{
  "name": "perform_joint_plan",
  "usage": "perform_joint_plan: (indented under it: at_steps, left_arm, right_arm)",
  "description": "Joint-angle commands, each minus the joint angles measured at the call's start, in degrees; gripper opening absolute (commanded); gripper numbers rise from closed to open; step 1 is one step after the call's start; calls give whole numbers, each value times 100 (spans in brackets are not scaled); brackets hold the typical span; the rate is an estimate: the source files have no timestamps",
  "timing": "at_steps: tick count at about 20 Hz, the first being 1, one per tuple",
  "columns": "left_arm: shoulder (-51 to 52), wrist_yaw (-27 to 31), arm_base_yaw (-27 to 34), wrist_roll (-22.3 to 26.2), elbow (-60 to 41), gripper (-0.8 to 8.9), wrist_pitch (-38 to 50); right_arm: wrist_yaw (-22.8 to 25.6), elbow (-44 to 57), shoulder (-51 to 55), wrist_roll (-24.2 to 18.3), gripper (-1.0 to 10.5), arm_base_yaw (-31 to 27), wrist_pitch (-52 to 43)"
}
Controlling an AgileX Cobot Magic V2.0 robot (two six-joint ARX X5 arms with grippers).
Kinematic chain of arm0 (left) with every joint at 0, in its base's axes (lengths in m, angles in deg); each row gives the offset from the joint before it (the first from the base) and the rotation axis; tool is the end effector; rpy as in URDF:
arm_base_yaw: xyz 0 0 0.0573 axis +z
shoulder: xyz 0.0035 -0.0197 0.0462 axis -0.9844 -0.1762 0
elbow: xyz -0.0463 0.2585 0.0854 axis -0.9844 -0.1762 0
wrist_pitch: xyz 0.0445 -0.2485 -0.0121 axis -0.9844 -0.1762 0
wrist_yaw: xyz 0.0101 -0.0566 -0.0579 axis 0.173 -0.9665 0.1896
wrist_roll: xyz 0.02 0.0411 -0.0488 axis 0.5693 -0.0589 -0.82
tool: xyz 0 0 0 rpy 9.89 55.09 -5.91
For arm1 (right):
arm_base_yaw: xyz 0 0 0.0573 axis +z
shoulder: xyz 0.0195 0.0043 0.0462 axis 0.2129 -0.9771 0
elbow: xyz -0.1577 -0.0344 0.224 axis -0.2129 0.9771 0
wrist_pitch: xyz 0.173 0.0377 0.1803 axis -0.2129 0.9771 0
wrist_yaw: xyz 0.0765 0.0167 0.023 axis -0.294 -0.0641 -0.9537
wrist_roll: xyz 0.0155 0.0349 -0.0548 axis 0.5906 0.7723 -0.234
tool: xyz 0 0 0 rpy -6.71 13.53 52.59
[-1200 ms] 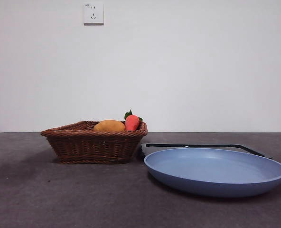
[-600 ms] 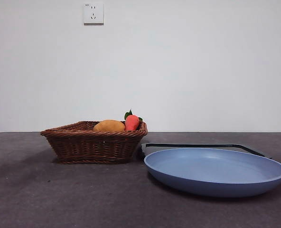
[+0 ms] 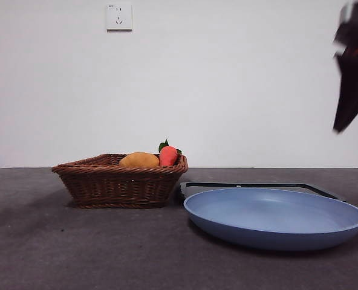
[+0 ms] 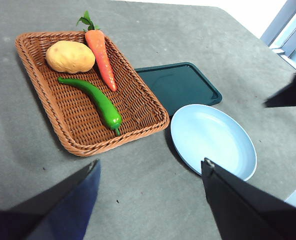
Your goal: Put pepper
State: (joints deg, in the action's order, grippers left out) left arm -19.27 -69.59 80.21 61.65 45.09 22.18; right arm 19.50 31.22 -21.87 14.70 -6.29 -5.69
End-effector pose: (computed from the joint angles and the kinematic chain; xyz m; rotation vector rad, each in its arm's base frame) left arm 0.1248 -0.0282 0.3145 -0.1583 0.5185 -0.6143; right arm 0.2493 0.0427 0.2351 0.0843 1.1214 0.4271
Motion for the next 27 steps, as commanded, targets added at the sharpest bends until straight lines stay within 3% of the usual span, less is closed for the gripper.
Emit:
perform_joint_plan:
  at_steps: [1,12,18,27]
  left_arm:
    - [-15,-28,-9,39,79,353,20]
    - [-15,-24,-7,39,79,353,-22]
    - [-15,-24,-9,39,79,353,-44]
    - [-315,68,-299,-94,103,350,-28]
  right_arm:
    - [4,-101,-555,39,310,63,-254]
    - [28,-101,-1853,-31,251,267,-824]
    - [2,-101,-1928,-26,5,271,-861]
    - [-72,-101,-1661,103,3,264,-654]
